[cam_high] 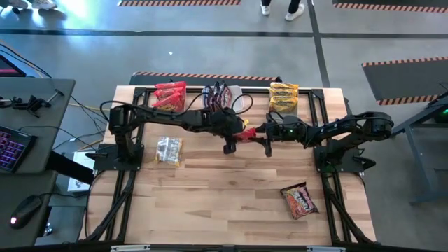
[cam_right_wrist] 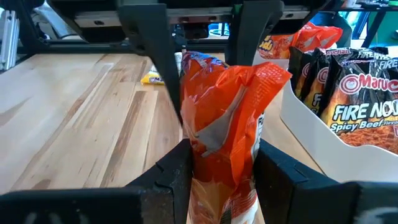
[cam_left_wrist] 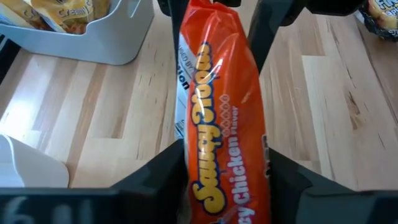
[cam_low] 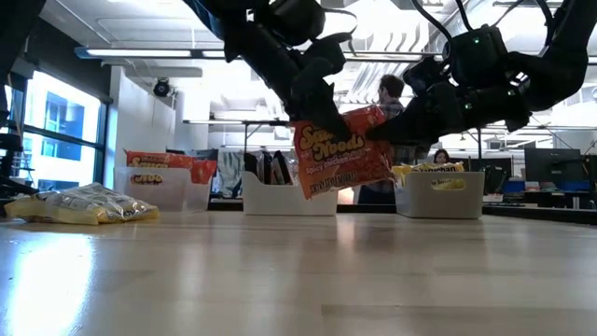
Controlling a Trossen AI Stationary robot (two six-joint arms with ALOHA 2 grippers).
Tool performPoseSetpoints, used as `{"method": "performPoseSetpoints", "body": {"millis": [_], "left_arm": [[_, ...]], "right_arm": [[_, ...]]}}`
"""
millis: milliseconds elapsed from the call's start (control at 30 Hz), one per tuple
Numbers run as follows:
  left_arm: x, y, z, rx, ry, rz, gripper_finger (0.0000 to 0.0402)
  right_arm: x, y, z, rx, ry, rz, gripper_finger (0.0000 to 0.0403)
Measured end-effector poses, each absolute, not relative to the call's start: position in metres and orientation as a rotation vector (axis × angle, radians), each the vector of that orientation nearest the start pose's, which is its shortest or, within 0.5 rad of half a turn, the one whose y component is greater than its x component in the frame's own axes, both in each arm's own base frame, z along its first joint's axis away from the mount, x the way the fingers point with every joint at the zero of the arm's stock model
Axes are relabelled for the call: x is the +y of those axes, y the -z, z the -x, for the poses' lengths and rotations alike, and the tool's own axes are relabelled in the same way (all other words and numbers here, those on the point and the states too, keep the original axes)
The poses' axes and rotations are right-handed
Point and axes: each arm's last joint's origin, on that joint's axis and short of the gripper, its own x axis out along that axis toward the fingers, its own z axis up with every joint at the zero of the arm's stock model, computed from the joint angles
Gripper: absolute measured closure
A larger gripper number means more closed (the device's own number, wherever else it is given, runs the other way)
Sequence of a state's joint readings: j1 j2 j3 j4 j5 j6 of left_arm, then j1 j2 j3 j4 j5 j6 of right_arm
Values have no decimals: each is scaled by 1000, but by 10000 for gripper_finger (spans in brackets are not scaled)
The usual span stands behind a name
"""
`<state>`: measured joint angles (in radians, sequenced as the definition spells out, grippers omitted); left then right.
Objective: Sort Maruchan noodles
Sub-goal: Put the orange noodle pack into the transparent bin
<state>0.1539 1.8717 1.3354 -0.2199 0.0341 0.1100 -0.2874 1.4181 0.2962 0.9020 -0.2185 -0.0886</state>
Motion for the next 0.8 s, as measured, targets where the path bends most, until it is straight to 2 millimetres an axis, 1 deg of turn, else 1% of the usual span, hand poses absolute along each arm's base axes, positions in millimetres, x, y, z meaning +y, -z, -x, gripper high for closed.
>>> {"method": "performPoseSetpoints", "body": {"millis": [167,267,400,567,667,700,800], "left_arm": [[63,-216,-405,759,-53,-49,295],[64,-216,-405,760,-56,-51,308],[64,-218,-403,773,-70,-62,307],[64,-220,-395,826,-80,-78,306],[64,-227,-386,869,-82,-85,306],[64,-230,-384,873,-88,-91,306],[64,-243,-367,940,-108,-91,307]], "right_arm": [[-60,-149,-226,216,67,32,281],[-61,-149,-226,218,93,33,281],[-61,-150,-226,211,102,34,272],[-63,-149,-226,214,163,-3,228],[-65,-149,-226,217,204,6,207],[-65,-149,-226,219,206,13,203],[-65,-147,-225,238,209,16,200]]}}
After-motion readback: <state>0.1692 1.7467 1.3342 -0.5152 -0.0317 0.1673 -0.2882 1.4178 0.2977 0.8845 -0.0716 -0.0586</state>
